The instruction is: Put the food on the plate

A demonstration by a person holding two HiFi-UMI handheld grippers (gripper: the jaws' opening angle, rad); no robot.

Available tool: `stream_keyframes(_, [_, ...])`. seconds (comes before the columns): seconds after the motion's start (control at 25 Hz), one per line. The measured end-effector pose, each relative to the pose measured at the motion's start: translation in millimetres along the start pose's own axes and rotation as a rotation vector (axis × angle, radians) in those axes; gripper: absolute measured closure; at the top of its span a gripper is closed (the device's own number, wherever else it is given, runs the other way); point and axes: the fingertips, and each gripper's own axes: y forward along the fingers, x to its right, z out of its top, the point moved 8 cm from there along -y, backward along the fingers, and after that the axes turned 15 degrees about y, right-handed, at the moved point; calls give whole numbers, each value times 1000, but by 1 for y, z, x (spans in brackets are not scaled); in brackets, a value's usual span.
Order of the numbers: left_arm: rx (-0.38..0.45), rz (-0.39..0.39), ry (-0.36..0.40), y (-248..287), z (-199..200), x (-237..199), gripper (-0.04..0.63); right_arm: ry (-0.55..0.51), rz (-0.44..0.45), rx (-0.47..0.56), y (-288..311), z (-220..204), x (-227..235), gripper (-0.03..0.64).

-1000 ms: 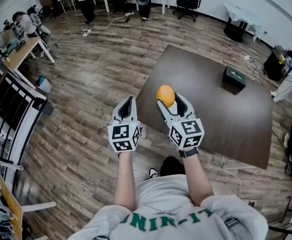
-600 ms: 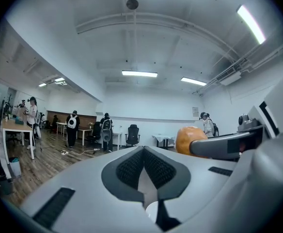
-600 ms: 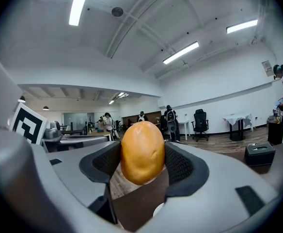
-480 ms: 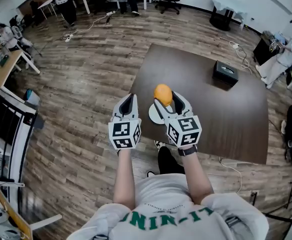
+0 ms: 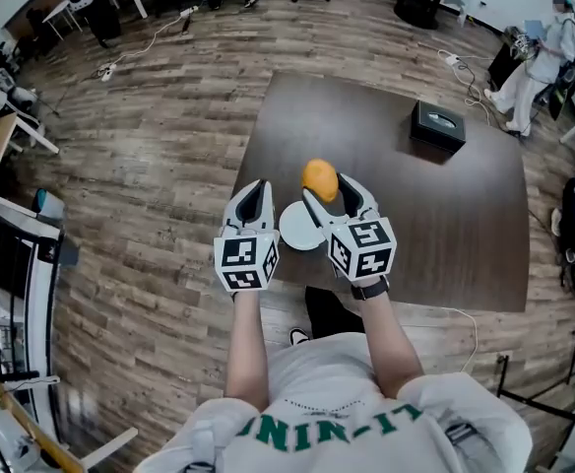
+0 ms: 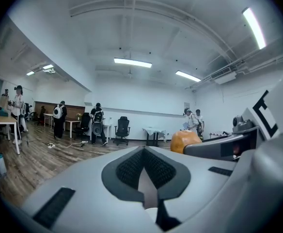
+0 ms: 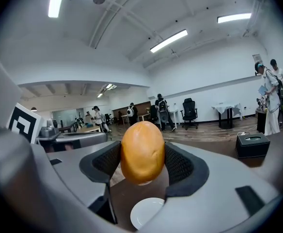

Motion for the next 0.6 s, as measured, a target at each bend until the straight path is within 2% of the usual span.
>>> stream_keyframes(0.32, [-53,-30,-34,36,-26,-5,583,2,-53,-67,33,-17,27,321])
stream_keyframes(0.6, [-128,-75,-35,53,-54,-4,583,13,-82,-125,55,-38,39,321])
